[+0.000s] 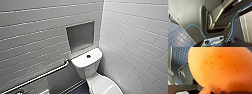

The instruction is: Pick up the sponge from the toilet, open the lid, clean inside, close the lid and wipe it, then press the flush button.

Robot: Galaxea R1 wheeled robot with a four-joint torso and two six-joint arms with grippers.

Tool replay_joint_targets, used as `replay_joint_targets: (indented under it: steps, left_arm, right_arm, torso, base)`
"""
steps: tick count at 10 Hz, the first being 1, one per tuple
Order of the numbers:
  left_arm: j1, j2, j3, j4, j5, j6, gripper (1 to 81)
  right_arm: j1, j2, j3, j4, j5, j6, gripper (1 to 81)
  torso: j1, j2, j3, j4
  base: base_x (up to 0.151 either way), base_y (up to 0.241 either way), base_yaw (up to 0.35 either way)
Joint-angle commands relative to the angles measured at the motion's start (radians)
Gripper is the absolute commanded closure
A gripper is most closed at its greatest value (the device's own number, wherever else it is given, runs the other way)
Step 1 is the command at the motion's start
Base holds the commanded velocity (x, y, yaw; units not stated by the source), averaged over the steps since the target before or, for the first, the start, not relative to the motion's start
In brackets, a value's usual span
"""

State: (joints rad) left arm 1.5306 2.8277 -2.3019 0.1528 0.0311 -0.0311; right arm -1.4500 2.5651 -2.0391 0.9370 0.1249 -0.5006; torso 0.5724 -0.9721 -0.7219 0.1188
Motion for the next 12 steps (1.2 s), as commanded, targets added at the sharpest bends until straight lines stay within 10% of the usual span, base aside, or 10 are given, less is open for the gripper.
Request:
replay_joint_targets:
  steps: [1, 5, 6, 12]
  left_arm:
    - [0.01, 0.001, -0.008, -0.007, 0.079, -0.003, 1.0]
    - [0.006, 0.006, -0.013, -0.007, 0.079, -0.003, 1.0]
    - [0.006, 0.006, -0.013, -0.007, 0.079, -0.003, 1.0]
    - [0.006, 0.041, -0.076, -0.007, 0.079, -0.003, 1.0]
  right_arm:
    - [0.009, -0.017, 0.004, -0.014, -0.094, -0.003, 81.1]
    - [0.004, 0.003, -0.015, -0.015, -0.094, -0.003, 81.1]
    - [0.006, 0.008, -0.021, -0.014, -0.094, -0.003, 81.1]
    - [-0.019, 0.106, -0.168, -0.024, -0.099, -0.004, 81.1]
  torso:
    - [-0.063, 0.098, 0.097, 0.0]
    - [-0.158, 0.241, 0.244, 0.0]
    - [-0.182, 0.276, 0.182, 0.0]
    - [-0.311, 0.472, 0.228, 0.0]
  base:
    - [0.0, 0.0, 0.0]
    - [0.0, 0.0, 0.0]
    - [0.0, 0.0, 0.0]
    - [0.0, 0.0, 0.0]
